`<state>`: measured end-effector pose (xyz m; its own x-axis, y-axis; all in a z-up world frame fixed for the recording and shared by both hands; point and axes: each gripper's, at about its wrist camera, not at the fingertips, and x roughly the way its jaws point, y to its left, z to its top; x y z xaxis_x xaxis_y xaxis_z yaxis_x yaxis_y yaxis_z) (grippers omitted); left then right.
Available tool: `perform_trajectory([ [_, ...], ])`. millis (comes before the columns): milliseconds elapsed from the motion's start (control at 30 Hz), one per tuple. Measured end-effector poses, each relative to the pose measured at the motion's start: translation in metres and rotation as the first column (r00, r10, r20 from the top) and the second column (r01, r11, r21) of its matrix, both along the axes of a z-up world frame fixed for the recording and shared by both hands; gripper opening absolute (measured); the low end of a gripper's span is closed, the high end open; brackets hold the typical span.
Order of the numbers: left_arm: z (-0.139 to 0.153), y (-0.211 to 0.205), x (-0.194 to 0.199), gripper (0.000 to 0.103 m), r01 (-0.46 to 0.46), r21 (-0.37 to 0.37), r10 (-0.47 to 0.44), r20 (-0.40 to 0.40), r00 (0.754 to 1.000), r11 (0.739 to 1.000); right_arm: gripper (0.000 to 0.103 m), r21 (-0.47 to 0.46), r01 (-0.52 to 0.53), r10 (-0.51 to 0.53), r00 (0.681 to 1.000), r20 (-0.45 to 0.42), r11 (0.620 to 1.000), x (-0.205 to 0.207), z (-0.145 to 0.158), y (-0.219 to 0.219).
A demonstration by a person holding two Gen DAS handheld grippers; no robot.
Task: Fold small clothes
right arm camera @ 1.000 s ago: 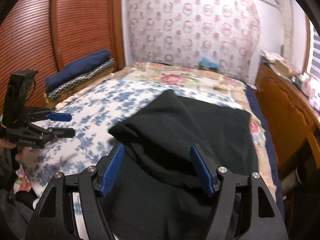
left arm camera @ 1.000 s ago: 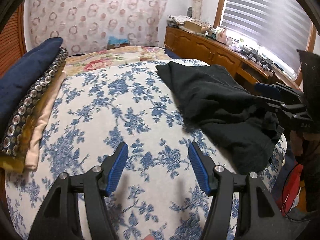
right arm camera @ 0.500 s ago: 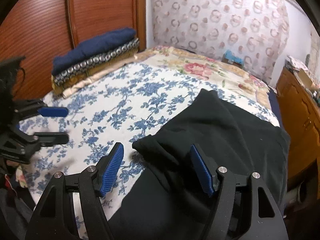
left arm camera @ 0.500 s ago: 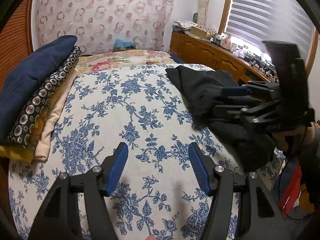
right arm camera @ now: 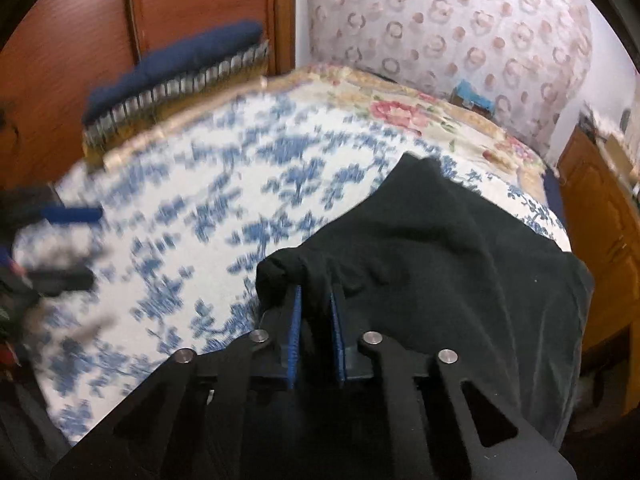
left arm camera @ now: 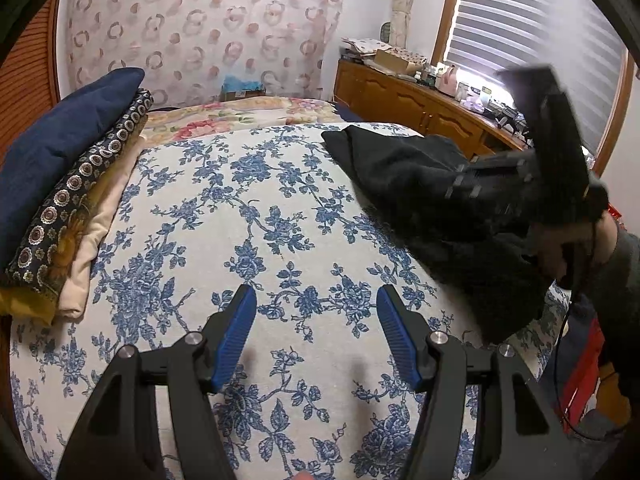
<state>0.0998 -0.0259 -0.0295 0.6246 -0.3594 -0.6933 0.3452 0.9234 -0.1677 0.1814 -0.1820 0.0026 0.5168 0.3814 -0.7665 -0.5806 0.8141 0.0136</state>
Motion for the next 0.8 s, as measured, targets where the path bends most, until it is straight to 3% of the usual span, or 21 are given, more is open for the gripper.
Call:
perform_trajectory([
  [200, -0.001, -0.003, -0.001, 0.062, 0.008, -0.003, -0.008, -0.002, 1.000, 1.000, 0.005, 0.084, 0.095, -0.100, 0.993, 0.067, 0.992, 0.017, 0.045, -0.050],
  [400, -0.002, -0.006, 0.000, 0.062, 0.015, -0.008, -0.015, -0.009, 1.000, 1.000, 0.005, 0.054, 0.247, -0.252, 0.962, 0.106, 0.967, 0.068, 0.067, -0.109],
  [600, -0.003, -0.009, 0.000, 0.062, 0.024, -0.006, -0.025, -0.014, 1.000, 1.000, 0.004, 0.014, 0.391, -0.391, 0.919, 0.049, 0.920, 0.119, 0.050, -0.157],
  [700, -0.004, -0.010, 0.000, 0.062, 0.029, -0.002, -0.029, -0.017, 0.999, 1.000, 0.005, -0.062, 0.480, -0.476, 0.877, 0.059, 0.875, 0.136, 0.033, -0.170],
  [733, -0.004, -0.011, 0.000, 0.062, 0.031, -0.001, -0.031, -0.018, 0.999, 1.000, 0.007, -0.083, 0.506, -0.502, 0.862, 0.062, 0.859, 0.137, 0.030, -0.175],
  [800, -0.005, -0.012, 0.000, 0.062, 0.034, 0.000, -0.034, -0.020, 0.999, 0.999, 0.030, -0.105, 0.548, -0.545, 0.837, 0.060, 0.830, 0.138, 0.026, -0.187],
])
